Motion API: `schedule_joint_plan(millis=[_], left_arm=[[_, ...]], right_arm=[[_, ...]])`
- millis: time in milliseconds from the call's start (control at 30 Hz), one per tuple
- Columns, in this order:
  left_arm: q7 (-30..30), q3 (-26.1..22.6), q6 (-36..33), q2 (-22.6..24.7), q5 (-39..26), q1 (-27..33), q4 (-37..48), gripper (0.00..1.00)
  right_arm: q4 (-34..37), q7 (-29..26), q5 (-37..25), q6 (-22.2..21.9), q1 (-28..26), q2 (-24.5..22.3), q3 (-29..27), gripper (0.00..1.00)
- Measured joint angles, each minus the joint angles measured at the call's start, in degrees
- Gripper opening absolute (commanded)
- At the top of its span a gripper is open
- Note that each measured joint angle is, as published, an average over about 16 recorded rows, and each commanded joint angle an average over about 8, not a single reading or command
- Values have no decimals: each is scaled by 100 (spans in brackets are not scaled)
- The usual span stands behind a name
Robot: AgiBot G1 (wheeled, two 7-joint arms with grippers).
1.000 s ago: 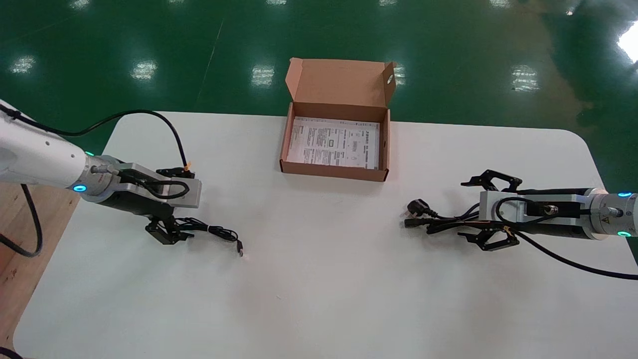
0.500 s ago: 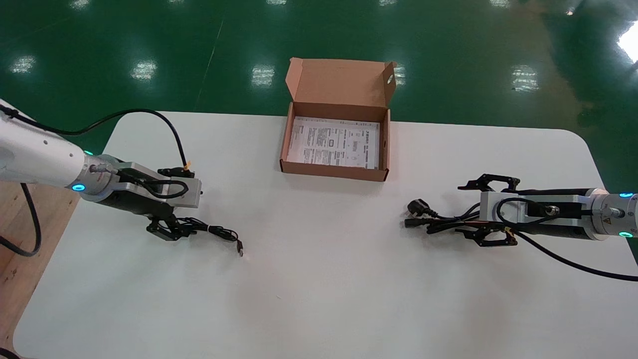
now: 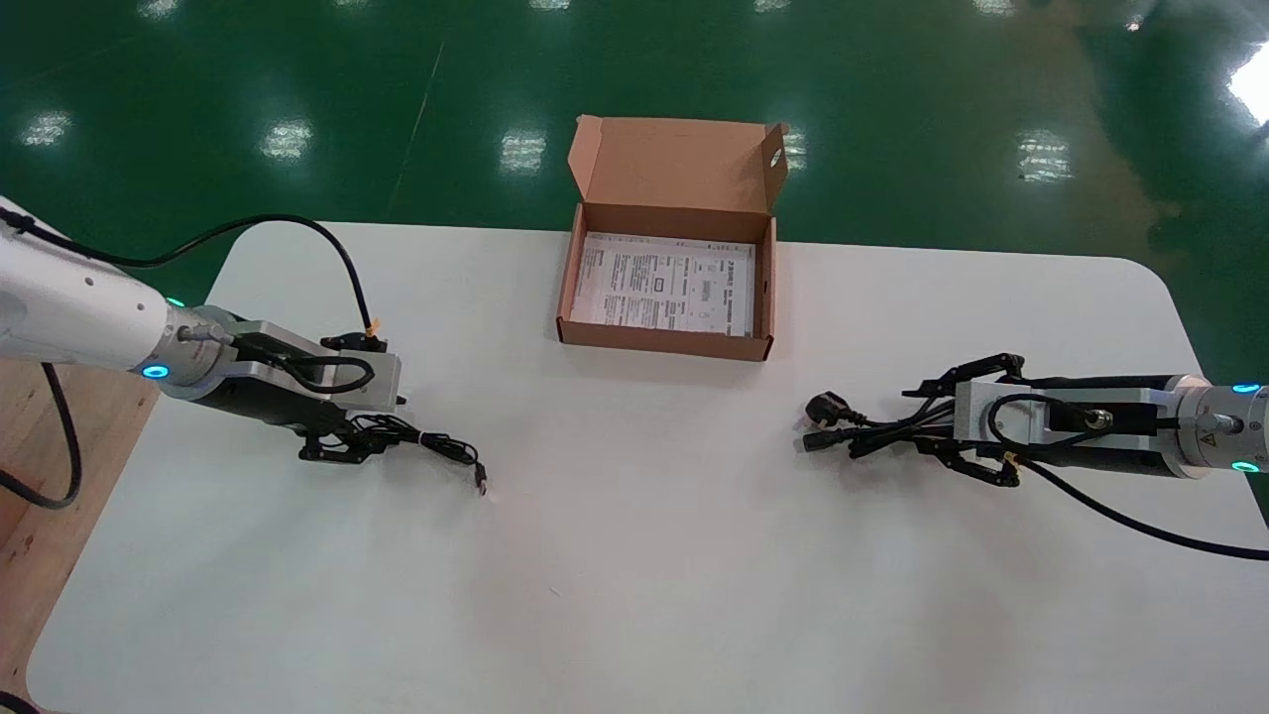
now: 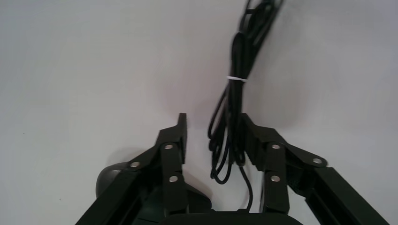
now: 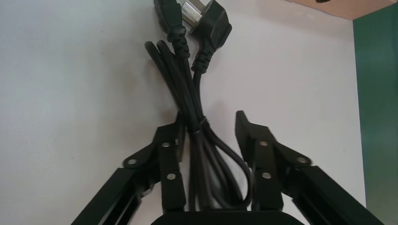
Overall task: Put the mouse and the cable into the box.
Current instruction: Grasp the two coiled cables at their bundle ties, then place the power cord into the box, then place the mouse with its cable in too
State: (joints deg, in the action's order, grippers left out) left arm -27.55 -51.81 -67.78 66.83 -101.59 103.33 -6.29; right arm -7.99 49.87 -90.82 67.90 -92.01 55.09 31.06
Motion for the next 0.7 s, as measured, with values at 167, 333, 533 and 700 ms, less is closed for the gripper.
schedule_joint_plan(millis=[167, 333, 533, 700], left_arm=[[1, 0, -2, -2, 1, -1, -5, 0], [3, 0, -3, -3, 1, -2, -8, 0], [51, 95, 12, -53, 132, 95, -34, 0], [112, 407, 129, -280, 551, 329, -194, 0]], right_arm=[[-5, -1, 2, 2, 1, -2, -1, 0], [-6, -4, 6, 4, 2, -3, -2, 0], [-27, -42, 47, 68, -61, -33, -28, 0], [-163, -111, 138, 121, -248, -53, -95, 0]])
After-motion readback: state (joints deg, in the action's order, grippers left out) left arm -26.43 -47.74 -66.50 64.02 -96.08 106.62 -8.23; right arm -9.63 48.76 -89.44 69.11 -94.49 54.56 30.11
